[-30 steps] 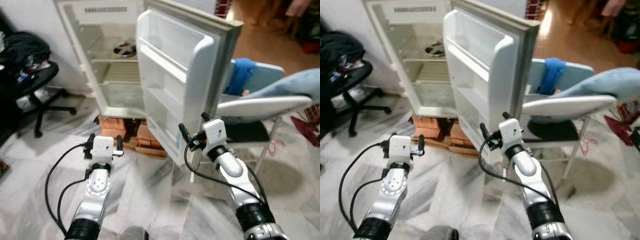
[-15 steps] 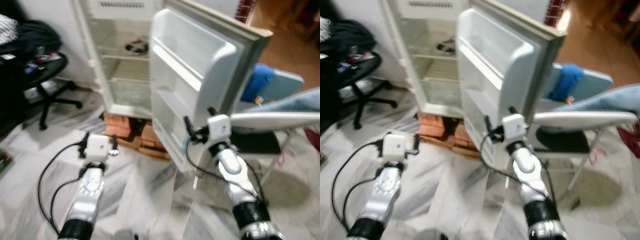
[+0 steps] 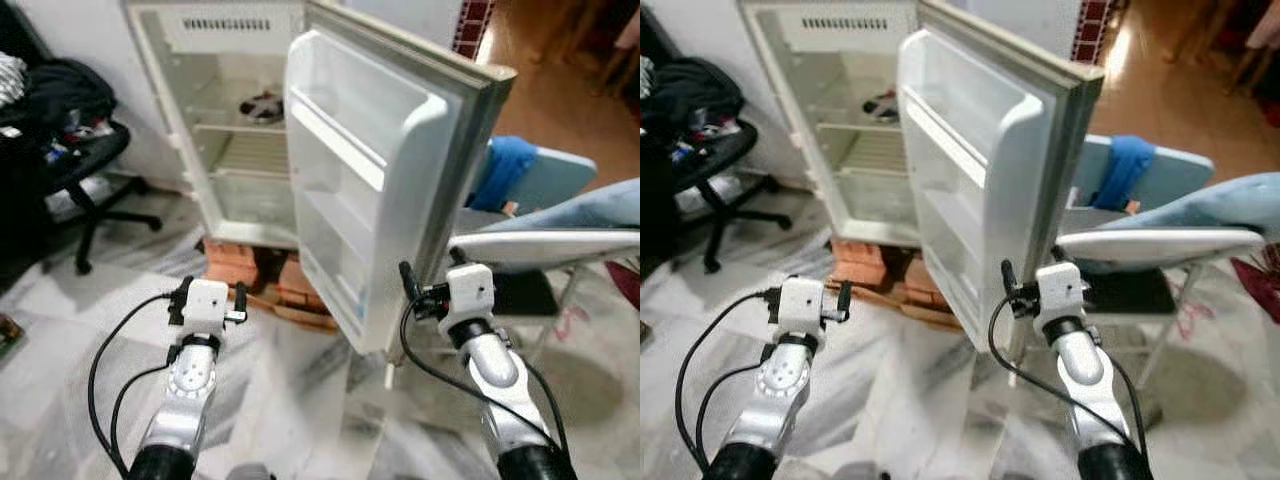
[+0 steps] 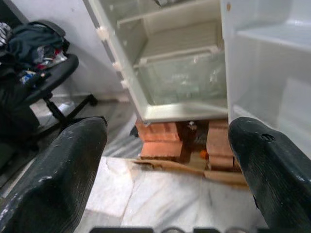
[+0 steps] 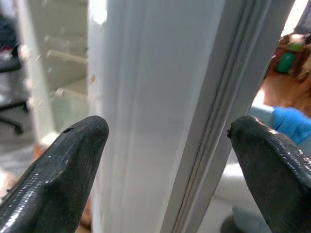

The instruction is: Restocking fridge

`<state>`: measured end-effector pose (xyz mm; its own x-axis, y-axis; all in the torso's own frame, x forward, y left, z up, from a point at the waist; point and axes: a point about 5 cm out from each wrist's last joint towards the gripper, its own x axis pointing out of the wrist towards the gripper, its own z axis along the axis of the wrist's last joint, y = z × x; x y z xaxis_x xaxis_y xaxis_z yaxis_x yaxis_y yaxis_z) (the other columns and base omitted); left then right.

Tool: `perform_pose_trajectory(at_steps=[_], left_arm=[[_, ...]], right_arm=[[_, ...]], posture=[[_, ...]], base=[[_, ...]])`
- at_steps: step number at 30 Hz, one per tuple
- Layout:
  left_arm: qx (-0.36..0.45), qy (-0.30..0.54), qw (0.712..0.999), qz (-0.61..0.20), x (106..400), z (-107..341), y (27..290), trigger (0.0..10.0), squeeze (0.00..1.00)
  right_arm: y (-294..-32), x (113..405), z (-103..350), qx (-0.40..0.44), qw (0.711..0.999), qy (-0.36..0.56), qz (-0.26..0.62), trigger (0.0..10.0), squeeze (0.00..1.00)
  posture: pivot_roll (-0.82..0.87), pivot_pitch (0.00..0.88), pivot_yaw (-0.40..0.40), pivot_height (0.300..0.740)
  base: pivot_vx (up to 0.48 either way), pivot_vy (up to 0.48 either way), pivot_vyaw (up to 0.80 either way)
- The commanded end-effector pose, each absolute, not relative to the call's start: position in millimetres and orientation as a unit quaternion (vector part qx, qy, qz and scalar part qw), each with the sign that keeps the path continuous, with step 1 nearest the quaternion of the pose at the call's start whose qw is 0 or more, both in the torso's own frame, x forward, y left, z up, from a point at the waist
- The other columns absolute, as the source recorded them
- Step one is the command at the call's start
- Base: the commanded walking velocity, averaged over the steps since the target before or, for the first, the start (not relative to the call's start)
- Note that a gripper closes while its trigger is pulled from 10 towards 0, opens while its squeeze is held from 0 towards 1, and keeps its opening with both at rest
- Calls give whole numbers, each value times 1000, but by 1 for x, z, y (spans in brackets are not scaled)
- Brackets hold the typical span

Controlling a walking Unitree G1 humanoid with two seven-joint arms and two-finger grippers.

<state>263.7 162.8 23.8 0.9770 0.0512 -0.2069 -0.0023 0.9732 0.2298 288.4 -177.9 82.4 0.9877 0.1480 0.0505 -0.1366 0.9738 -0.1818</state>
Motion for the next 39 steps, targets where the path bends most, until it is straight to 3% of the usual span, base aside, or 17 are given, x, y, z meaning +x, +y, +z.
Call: perform_pose_trajectory(at_steps=[1,8,17,19,21,25,33,35,37,39], left_arm=[[103,142,984,8,259,14,163,10000,0],[102,150,983,13,256,14,166,10000,0],[103,153,983,12,255,15,164,10000,0],[103,153,983,10,255,15,164,10000,0],[103,153,983,9,254,15,163,10000,0],[102,156,982,5,253,14,163,10000,0],[90,171,981,11,253,11,161,10000,0],[80,165,983,16,254,12,161,10000,0],[77,165,983,17,254,12,161,10000,0],[68,149,986,15,259,18,159,10000,0]], right_arm=[[-182,310,99,-75,995,-45,40,10000,0],[-186,354,137,-49,997,-57,-29,10000,0],[-175,374,157,13,998,-62,-29,10000,0],[-155,374,167,81,992,-82,55,10000,0],[-125,361,184,190,951,-102,220,10000,0],[-109,320,189,227,877,-93,412,10000,0],[-147,299,99,91,930,59,352,10000,0],[-157,297,77,29,958,91,271,10000,0],[-159,296,74,19,961,99,258,10000,0],[-163,293,72,3,981,80,178,10000,0]], posture=[[56,0,60,740],[91,0,45,740],[95,0,44,740],[94,0,46,740],[88,0,47,740],[74,0,48,740],[57,0,47,740],[55,0,45,740],[54,0,44,740],[54,0,40,740]], base=[[0,0,0],[0,0,0],[0,0,0],[0,0,0],[0,0,0],[0,0,0],[0,0,0],[0,0,0],[0,0,0],[0,0,0]])
